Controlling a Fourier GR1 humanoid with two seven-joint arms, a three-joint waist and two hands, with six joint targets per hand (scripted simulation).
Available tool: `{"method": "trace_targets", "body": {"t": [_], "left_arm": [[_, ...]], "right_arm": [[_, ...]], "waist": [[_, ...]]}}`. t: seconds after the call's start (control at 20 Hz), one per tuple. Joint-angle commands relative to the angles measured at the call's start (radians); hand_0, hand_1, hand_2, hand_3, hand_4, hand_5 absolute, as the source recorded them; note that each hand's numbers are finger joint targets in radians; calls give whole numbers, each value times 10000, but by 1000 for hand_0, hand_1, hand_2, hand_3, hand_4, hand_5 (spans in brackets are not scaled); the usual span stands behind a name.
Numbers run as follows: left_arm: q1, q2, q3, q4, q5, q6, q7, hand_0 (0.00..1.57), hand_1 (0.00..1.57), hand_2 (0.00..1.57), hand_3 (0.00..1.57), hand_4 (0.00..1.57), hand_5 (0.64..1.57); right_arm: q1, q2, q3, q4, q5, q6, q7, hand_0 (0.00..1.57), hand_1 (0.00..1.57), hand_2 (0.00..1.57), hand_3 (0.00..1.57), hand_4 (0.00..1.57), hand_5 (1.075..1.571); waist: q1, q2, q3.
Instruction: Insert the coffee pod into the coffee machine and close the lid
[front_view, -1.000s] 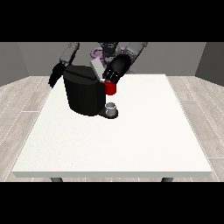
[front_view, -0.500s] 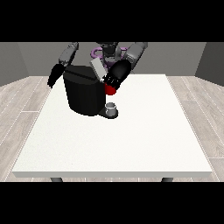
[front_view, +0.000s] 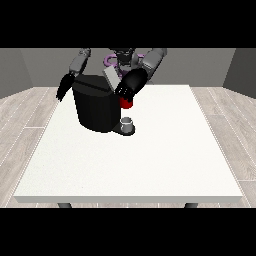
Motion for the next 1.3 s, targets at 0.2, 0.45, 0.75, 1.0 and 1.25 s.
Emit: {"method": "trace_targets", "body": {"t": [0.2,0.45,0.75,1.0,1.25], "left_arm": [[-134,418,196,61,-116,483,-541,1250,1250,1216,940,0,1571],[-459,768,-43,69,-498,407,-792,999,999,1023,718,0,1571],[-400,633,-365,-272,-932,737,-718,0,0,668,537,0,1571],[184,321,-194,-103,-825,1018,-756,0,0,555,458,0,1571],[202,458,-254,-69,-873,626,-989,0,0,362,253,0,1571]], "right_arm": [[-235,-456,-185,-141,-23,219,-45,0,0,0,0,0,1571],[-174,94,219,-204,317,-241,192,0,0,0,0,215,1571],[-188,237,122,292,454,-592,-313,0,0,0,0,87,1571],[54,-127,0,124,383,-308,-50,0,0,0,0,149,1571],[150,-75,-238,422,83,-224,-184,0,0,0,0,171,1571]], "waist": [[-186,447,2],[-275,497,3],[213,493,7],[141,113,4],[411,-67,7]]}}
